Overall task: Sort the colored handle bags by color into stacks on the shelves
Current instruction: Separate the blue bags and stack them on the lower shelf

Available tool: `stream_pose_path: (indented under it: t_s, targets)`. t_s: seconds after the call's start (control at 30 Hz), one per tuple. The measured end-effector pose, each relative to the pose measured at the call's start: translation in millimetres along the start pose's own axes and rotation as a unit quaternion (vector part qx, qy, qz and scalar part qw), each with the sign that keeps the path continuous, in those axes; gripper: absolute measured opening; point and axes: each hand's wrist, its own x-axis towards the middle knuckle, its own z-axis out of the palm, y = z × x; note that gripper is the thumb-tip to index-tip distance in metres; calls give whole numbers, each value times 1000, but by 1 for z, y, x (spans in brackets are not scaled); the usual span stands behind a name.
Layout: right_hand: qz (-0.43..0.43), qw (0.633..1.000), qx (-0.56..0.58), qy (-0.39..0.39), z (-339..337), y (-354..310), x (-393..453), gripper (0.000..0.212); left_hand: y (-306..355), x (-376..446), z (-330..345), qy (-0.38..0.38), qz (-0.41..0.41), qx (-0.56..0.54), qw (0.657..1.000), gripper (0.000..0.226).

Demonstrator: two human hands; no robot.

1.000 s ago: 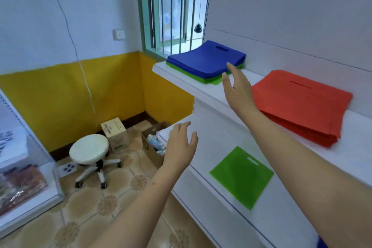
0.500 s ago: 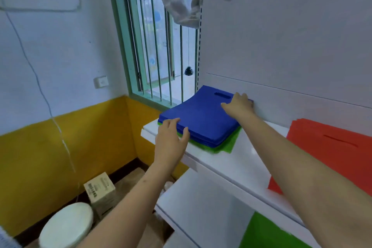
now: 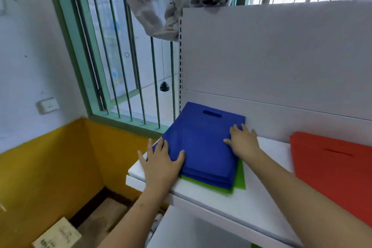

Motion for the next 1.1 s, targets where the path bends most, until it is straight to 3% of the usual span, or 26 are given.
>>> stream_pose_path:
  t_s: [0.17,0.3,0.47,0.57,0.67,0.77,0.87,0.97,1.03,1.1]
  targets:
    - [-18,997,4,76,3,-5,-8,39,0,-2,1,33,39,-36,998,60]
    - [4,989,85,123,9,-6,-15,32,0,-4,1,39,57,-52,996,50]
    - [9,984,101,148,4,-10,-19,25,6,-4,-2,41,109,-27,993,38]
    - [9,967,182,180,-2,-8,-29,21,8,-4,-6,35,144,-58,987,35]
    - [42,910,310,274,-12,-8,-41,17,15,1,-17,27,145,-220,964,34]
    - [89,827,487,267,-31,-5,-55,14,33,-3,-41,-23,116,-420,900,27]
    - [115,691,663,266,-46,5,-70,13,53,-7,-59,-89,105,-512,848,23]
    - [130,573,768,254,-55,31,-89,8,74,-16,-61,-126,149,-501,843,25]
    - [142,538,778,294,-61,60,-112,19,94,-29,-59,-142,192,-499,833,29]
    - [161,549,740,353,-66,96,-147,24,118,-48,-53,-169,233,-502,815,32]
